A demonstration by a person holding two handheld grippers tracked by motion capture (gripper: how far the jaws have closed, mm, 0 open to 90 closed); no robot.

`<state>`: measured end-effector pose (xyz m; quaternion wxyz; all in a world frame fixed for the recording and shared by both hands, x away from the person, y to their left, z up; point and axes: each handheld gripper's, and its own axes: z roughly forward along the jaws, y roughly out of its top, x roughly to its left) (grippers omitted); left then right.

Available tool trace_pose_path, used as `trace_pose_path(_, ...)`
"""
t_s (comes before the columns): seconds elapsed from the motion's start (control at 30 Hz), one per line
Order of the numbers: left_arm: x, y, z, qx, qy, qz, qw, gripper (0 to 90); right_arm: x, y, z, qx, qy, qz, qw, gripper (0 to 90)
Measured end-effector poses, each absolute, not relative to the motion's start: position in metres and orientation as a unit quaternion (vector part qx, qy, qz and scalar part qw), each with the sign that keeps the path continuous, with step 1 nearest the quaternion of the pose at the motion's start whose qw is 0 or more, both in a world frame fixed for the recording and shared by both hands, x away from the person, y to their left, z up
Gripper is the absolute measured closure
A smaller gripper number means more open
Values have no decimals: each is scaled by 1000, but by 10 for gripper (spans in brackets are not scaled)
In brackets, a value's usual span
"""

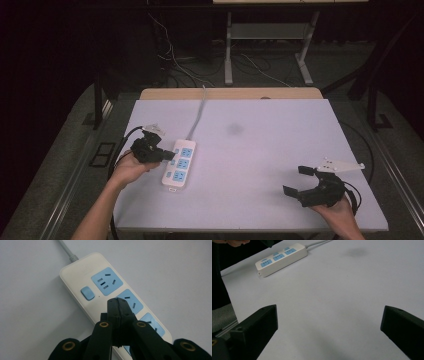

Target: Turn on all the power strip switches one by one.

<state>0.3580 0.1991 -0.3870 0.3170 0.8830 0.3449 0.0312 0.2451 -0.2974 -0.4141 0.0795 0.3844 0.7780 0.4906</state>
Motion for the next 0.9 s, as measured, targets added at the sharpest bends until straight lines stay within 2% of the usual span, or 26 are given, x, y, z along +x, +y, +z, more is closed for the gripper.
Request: trace_pose_path(0.9,363,197,-402,886,348,22,305,891,246,-299,-414,387,776,492,81,8)
